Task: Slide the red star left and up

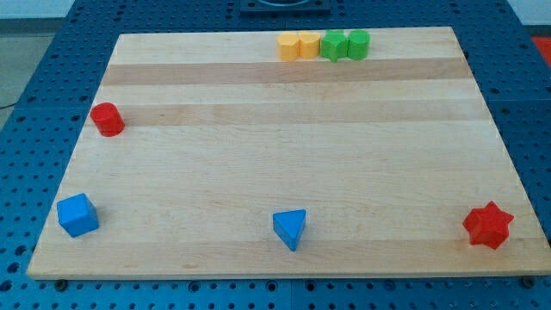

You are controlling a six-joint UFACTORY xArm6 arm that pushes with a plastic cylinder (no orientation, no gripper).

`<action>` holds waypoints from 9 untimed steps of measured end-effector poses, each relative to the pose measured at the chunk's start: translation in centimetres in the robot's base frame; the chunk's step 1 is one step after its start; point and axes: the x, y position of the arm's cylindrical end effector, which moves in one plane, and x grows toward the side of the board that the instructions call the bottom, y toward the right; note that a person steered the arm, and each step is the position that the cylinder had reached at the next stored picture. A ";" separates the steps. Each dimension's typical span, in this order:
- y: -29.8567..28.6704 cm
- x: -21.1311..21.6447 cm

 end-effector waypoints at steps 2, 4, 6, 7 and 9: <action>-5.7 1.1; -9.0 -3.0; -14.4 -4.5; -15.5 -4.5; -15.5 -4.4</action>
